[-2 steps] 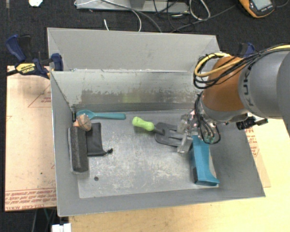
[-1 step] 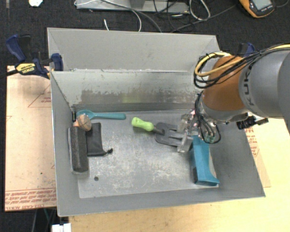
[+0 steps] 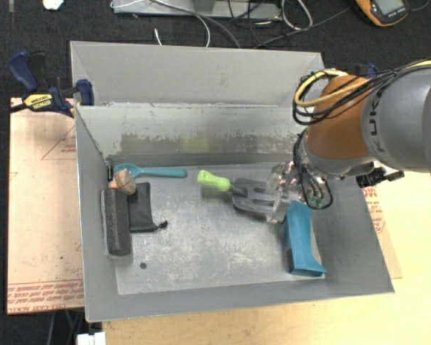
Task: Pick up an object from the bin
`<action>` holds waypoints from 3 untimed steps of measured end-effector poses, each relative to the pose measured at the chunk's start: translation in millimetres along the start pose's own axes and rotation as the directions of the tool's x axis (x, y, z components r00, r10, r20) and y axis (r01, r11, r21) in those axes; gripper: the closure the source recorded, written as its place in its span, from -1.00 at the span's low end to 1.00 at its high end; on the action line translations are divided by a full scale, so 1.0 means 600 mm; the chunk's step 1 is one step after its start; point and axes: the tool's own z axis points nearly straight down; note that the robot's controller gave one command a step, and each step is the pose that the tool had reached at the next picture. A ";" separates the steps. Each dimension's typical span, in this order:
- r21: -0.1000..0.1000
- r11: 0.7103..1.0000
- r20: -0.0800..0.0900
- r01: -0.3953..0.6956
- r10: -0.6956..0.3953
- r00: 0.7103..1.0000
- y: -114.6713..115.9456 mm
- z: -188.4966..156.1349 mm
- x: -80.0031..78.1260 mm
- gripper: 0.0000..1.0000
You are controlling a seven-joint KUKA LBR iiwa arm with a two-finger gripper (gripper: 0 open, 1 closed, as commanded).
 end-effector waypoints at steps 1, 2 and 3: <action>-0.001 1.000 0.000 0.001 -0.001 1.000 0.001 -0.034 0.000 1.00; -0.001 1.000 -0.001 0.002 -0.002 1.000 0.001 -0.079 0.000 1.00; -0.002 1.000 0.003 0.002 -0.002 1.000 0.002 -0.122 -0.002 1.00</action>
Offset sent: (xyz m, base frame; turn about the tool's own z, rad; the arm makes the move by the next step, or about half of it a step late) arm 0.0003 0.0001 0.0636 -0.0008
